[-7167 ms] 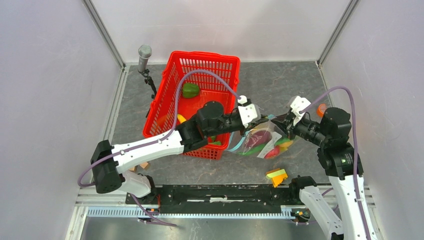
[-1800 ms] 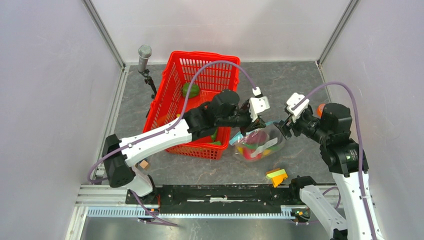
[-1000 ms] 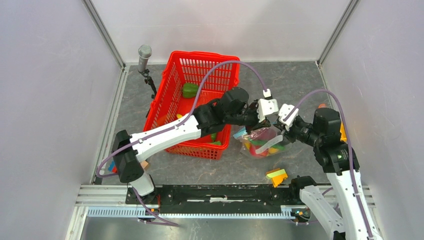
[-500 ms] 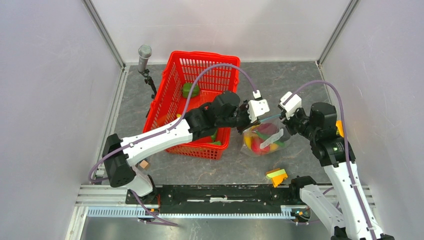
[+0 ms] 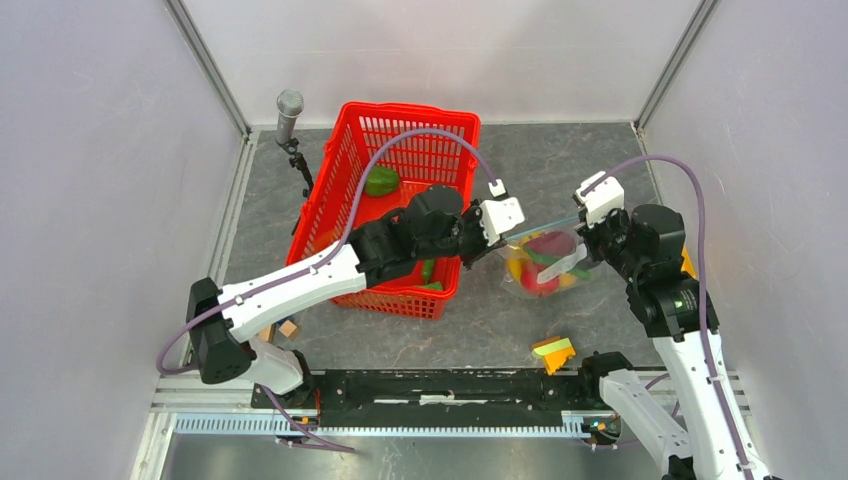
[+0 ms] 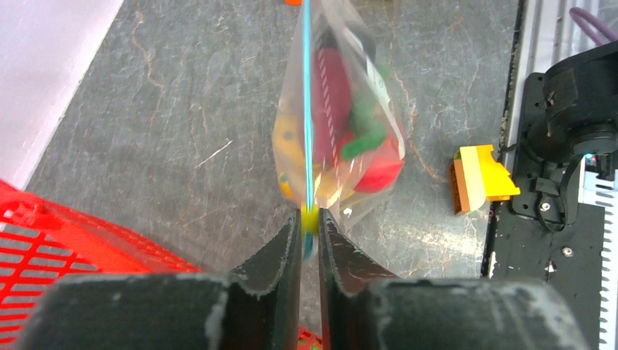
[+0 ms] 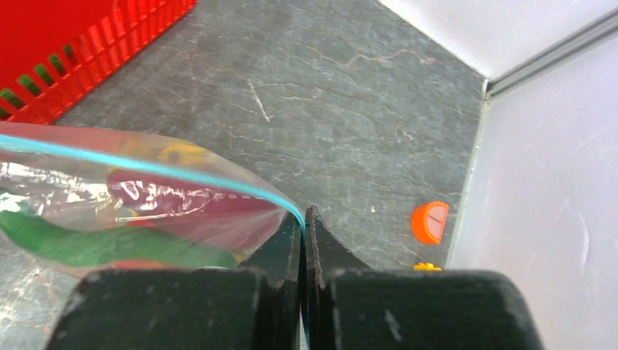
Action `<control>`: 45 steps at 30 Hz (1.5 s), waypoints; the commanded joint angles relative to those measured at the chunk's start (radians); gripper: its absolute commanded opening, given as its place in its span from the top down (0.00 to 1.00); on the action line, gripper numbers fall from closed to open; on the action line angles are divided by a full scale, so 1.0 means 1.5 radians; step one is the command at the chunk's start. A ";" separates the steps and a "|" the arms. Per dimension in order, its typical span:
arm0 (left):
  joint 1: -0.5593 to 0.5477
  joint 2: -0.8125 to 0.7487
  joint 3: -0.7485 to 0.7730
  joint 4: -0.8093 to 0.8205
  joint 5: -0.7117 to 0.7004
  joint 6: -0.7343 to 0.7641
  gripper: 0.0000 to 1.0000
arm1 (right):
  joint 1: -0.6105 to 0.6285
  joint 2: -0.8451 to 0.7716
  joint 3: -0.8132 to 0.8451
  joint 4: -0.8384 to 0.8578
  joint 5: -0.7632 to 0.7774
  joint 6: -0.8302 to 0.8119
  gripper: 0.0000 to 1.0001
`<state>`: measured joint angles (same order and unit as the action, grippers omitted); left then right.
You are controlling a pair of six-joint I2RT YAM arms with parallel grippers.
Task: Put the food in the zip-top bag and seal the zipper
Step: Zip the zipper food storage bag at the center of the board, then place the zipper food storage bag at the center of the board.
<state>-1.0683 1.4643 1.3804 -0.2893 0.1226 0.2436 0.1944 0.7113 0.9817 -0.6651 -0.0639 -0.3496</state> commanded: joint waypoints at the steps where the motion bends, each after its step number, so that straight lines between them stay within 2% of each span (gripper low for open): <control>1: 0.002 -0.048 -0.016 -0.022 -0.033 -0.008 0.74 | -0.013 -0.007 0.035 0.054 0.097 0.020 1.00; 3: 0.002 -0.058 -0.029 -0.001 -0.050 -0.019 0.49 | -0.012 -0.007 0.031 0.065 0.099 0.030 1.00; 5: 0.002 -0.075 -0.043 0.026 -0.062 -0.038 0.30 | -0.012 -0.004 0.032 0.078 0.115 0.041 1.00; 8: 0.002 -0.113 -0.084 0.103 -0.059 -0.070 0.12 | -0.012 0.009 0.033 0.117 0.111 0.047 1.00; 9: 0.002 -0.130 -0.103 0.134 -0.059 -0.081 0.02 | -0.012 0.022 0.039 0.125 0.112 0.049 1.00; 10: 0.002 -0.147 -0.116 0.153 -0.057 -0.090 0.00 | -0.012 0.033 0.051 0.128 0.114 0.050 1.00; 13: 0.002 -0.185 -0.139 0.171 -0.040 -0.109 0.00 | -0.012 0.058 0.062 0.155 0.130 0.051 1.00; 16: 0.002 -0.217 -0.160 0.165 -0.043 -0.126 0.00 | -0.012 0.054 0.053 0.139 0.074 0.053 1.00; 18: 0.003 -0.243 -0.182 0.167 -0.065 -0.143 0.00 | -0.012 0.034 0.007 0.122 0.005 0.080 0.99; 19: 0.002 -0.257 -0.197 0.170 -0.076 -0.152 0.00 | -0.012 0.023 -0.018 0.109 -0.063 0.093 0.94; 20: 0.002 -0.272 -0.208 0.171 -0.079 -0.156 0.00 | -0.011 0.017 -0.043 0.087 -0.136 0.110 0.84; 22: 0.002 -0.301 -0.227 0.169 -0.101 -0.181 0.00 | -0.011 0.002 -0.069 0.067 -0.298 0.120 0.58; 23: 0.003 -0.315 -0.235 0.172 -0.104 -0.185 0.00 | -0.012 -0.009 -0.065 0.069 -0.341 0.126 0.48; 26: 0.002 -0.347 -0.246 0.177 -0.116 -0.195 0.00 | -0.011 -0.081 -0.030 0.121 -0.351 0.166 0.27; 28: 0.002 -0.361 -0.245 0.165 -0.119 -0.199 0.00 | -0.011 -0.138 -0.034 0.184 -0.330 0.183 0.18; 32: 0.002 -0.382 -0.256 0.147 -0.115 -0.218 0.00 | -0.011 -0.202 -0.082 0.257 -0.219 0.227 0.19; 36: 0.002 -0.399 -0.270 0.143 -0.111 -0.240 0.00 | -0.013 -0.132 -0.094 0.203 -0.043 0.306 0.23; 40: 0.002 -0.408 -0.277 0.136 -0.114 -0.260 0.00 | -0.012 -0.024 -0.107 0.159 -0.008 0.318 0.34; 43: 0.002 -0.415 -0.280 0.122 -0.146 -0.274 0.00 | -0.012 -0.004 -0.185 0.229 -0.020 0.357 0.36; 45: 0.002 -0.419 -0.286 0.120 -0.167 -0.283 0.00 | -0.012 0.003 -0.249 0.280 -0.079 0.378 0.39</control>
<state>-1.0679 0.8604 0.9642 -0.1024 -0.0536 -0.1146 0.1776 0.7238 0.7338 -0.3283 -0.1455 0.1211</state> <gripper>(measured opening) 0.994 0.638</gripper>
